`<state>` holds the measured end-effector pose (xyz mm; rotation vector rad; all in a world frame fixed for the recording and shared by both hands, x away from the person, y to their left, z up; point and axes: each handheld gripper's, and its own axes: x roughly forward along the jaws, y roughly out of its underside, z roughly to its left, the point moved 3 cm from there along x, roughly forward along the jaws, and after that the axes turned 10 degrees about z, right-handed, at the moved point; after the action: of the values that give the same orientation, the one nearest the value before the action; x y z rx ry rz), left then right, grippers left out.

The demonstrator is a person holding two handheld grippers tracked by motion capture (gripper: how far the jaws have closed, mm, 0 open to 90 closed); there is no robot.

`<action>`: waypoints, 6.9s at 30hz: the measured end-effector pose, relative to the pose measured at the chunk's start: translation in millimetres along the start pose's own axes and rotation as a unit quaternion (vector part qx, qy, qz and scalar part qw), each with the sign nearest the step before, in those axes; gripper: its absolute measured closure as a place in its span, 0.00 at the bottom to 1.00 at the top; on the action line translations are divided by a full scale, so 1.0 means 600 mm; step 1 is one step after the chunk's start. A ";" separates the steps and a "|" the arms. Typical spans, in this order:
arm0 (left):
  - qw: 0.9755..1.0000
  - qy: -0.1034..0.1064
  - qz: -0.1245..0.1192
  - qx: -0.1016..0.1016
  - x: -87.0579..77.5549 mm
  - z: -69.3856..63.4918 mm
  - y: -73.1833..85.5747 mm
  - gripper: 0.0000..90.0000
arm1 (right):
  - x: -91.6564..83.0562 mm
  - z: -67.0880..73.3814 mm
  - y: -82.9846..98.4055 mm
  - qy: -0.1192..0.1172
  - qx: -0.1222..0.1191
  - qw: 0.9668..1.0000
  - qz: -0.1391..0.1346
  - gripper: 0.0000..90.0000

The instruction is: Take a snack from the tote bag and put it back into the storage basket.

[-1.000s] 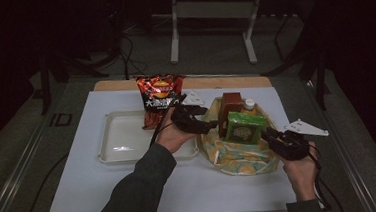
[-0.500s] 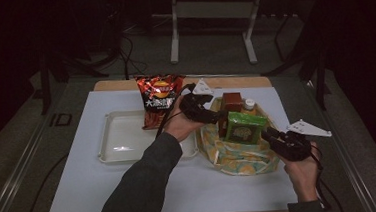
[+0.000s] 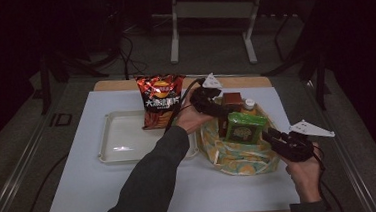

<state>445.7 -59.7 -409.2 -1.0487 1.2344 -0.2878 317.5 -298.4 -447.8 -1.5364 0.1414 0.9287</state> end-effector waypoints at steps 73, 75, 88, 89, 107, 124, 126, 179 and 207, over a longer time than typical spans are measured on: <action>0.999 -0.028 0.008 0.016 0.029 -0.026 -0.009 0.47 | 0.031 -0.016 0.007 -0.015 0.028 0.999 0.007 0.68; 0.999 -0.030 0.007 0.017 0.023 -0.029 -0.009 0.47 | 0.032 -0.018 0.006 -0.012 0.032 0.999 0.005 0.68; 0.999 -0.031 -0.015 -0.001 -0.042 -0.029 -0.005 0.47 | 0.051 -0.016 -0.007 0.008 0.024 1.000 0.013 0.68; 0.999 -0.030 -0.015 -0.001 -0.046 -0.028 -0.004 0.47 | 0.052 -0.017 -0.008 0.009 0.026 1.000 0.014 0.68; 0.999 -0.034 0.002 0.015 -0.120 -0.042 0.021 0.47 | 0.071 -0.022 -0.029 0.021 0.042 0.999 0.014 0.67; 1.000 0.004 -0.021 0.011 -0.143 -0.057 0.007 0.47 | 0.033 0.014 0.002 -0.003 -0.012 1.000 0.028 0.66; 1.000 0.003 -0.023 0.014 -0.144 -0.059 0.004 0.47 | 0.029 0.016 0.004 -0.009 -0.013 1.000 0.026 0.66; 0.997 0.024 -0.076 0.021 -0.228 -0.078 -0.048 0.47 | 0.056 0.067 0.038 -0.110 -0.099 0.986 0.080 0.88; 0.998 0.002 -0.062 0.010 -0.282 -0.037 0.011 0.47 | 0.059 0.029 0.052 -0.079 -0.062 0.990 0.096 0.99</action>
<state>362.7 49.1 -307.3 -1.1095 1.1709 -0.3971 315.0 -275.1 -492.5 -1.5761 0.1205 1.2284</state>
